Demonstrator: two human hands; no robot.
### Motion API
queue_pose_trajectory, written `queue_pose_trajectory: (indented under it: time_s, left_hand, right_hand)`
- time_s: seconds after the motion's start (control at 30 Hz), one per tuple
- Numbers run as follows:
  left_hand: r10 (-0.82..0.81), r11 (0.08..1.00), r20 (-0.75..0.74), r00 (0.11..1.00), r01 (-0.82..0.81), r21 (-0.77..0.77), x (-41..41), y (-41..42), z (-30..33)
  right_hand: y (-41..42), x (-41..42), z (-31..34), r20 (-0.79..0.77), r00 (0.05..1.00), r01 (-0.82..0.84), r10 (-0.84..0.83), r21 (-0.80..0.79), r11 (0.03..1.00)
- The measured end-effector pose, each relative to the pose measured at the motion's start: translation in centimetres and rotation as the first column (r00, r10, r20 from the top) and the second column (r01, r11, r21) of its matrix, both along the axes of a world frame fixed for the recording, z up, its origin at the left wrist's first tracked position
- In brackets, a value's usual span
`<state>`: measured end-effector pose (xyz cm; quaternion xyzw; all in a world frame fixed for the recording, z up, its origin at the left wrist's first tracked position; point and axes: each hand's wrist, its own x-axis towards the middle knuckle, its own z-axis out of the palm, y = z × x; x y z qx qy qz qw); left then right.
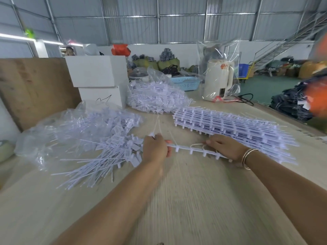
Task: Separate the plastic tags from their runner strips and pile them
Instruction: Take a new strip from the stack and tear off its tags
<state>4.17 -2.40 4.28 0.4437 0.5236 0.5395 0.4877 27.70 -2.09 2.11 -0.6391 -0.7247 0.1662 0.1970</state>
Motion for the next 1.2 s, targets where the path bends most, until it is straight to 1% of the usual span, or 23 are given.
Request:
queue_pose_trajectory:
  time_s: [0.07,0.1,0.17,0.2,0.23,0.3,0.4,0.47,0.5,0.6,0.67,0.73,0.83,0.87,0.93,0.97,1.0,1.07,1.1,1.13,1.2]
  left_hand:
    - [0.051,0.996,0.007,0.999,-0.051,0.071,-0.8,0.5,1.3]
    - [0.100,0.991,0.006,0.995,-0.100,0.086,-1.5,1.0,1.9]
    - [0.191,0.978,0.014,0.982,-0.191,0.082,-3.1,1.7,2.5]
    - [0.200,0.977,0.005,0.980,-0.200,0.070,-3.8,1.9,2.5]
    - [0.183,0.982,-0.011,0.983,-0.182,0.058,-4.1,1.8,2.4]
    - [0.169,0.983,-0.019,0.985,-0.167,0.070,-4.4,1.6,2.3]
    - [0.258,0.959,-0.004,0.966,-0.256,0.124,-6.0,2.1,3.3]
    - [0.327,0.939,-0.037,0.944,-0.320,0.124,-8.2,2.7,4.2]
    - [0.329,0.941,-0.078,0.941,-0.320,0.109,-9.2,2.8,4.6]
    - [0.222,0.975,-0.239,0.945,-0.212,0.064,-9.6,2.4,4.7]
    - [0.127,0.992,-0.287,0.949,-0.118,0.050,-8.2,1.8,4.5]
    - [0.016,1.000,-0.308,0.951,-0.017,-0.003,-6.7,1.2,4.3]
    - [-0.145,0.985,-0.282,0.948,0.110,-0.135,-4.4,0.2,4.3]
    - [-0.190,0.976,-0.290,0.938,0.149,-0.158,-3.7,0.0,4.4]
    - [-0.251,0.964,-0.326,0.911,0.204,-0.170,-2.7,-0.2,4.5]
    - [-0.291,0.955,-0.371,0.882,0.245,-0.165,-2.3,-0.1,4.5]
    - [-0.349,0.937,-0.442,0.827,0.309,-0.161,-2.0,0.0,4.6]
    - [-0.449,0.886,-0.592,0.669,0.417,-0.200,-1.5,0.1,4.9]
    - [-0.476,0.868,-0.631,0.612,0.441,-0.227,-1.4,0.4,5.1]
    - [-0.494,0.856,-0.647,0.581,0.454,-0.246,-1.4,0.7,5.2]
    - [-0.499,0.850,-0.662,0.559,0.466,-0.247,-1.2,1.2,5.6]
  right_hand:
    - [-0.5,0.1,0.6,-0.068,0.997,0.016,-0.019,-0.054,0.998]
    - [-0.6,0.3,0.7,-0.071,0.997,0.013,-0.020,-0.089,0.996]
    - [-0.7,0.9,0.5,-0.010,0.999,0.043,-0.045,-0.121,0.992]
    - [-0.8,1.1,0.3,0.010,0.998,0.066,-0.065,-0.111,0.992]
    - [-0.8,1.3,0.1,-0.001,0.997,0.076,-0.076,-0.096,0.992]
    - [-1.0,1.2,-0.1,-0.064,0.994,0.086,-0.091,-0.085,0.993]
    - [-1.4,1.4,-0.3,-0.095,0.989,0.109,-0.116,-0.078,0.991]
    - [-1.7,2.1,-0.6,-0.076,0.987,0.135,-0.140,-0.067,0.989]
    - [-1.8,2.2,-0.7,-0.067,0.988,0.135,-0.139,-0.062,0.989]
    - [-1.9,0.9,-0.2,-0.082,0.988,0.123,-0.127,-0.054,0.991]
    - [-1.7,-0.7,0.7,-0.137,0.987,0.080,-0.083,-0.026,0.996]
    - [-1.6,-2.4,1.4,-0.200,0.979,0.048,-0.040,0.036,0.998]
    - [-1.6,-4.7,2.0,-0.196,0.980,0.020,0.019,0.198,0.980]
    - [-1.5,-5.5,2.1,-0.198,0.979,0.001,0.046,0.230,0.973]
    - [-1.5,-7.0,2.4,-0.177,0.979,-0.056,0.101,0.240,0.969]
    - [-1.4,-7.6,2.6,-0.145,0.981,-0.090,0.125,0.226,0.970]
    - [-1.2,-8.1,2.9,-0.107,0.983,-0.126,0.152,0.215,0.968]
    - [-1.0,-9.1,3.7,-0.079,0.979,-0.164,0.186,0.222,0.961]
    - [-0.8,-9.4,4.1,-0.110,0.976,-0.159,0.188,0.230,0.960]
    - [-0.6,-9.7,4.6,-0.160,0.970,-0.144,0.184,0.234,0.961]
    - [-0.6,-10.3,5.5,-0.243,0.955,-0.114,0.173,0.240,0.964]
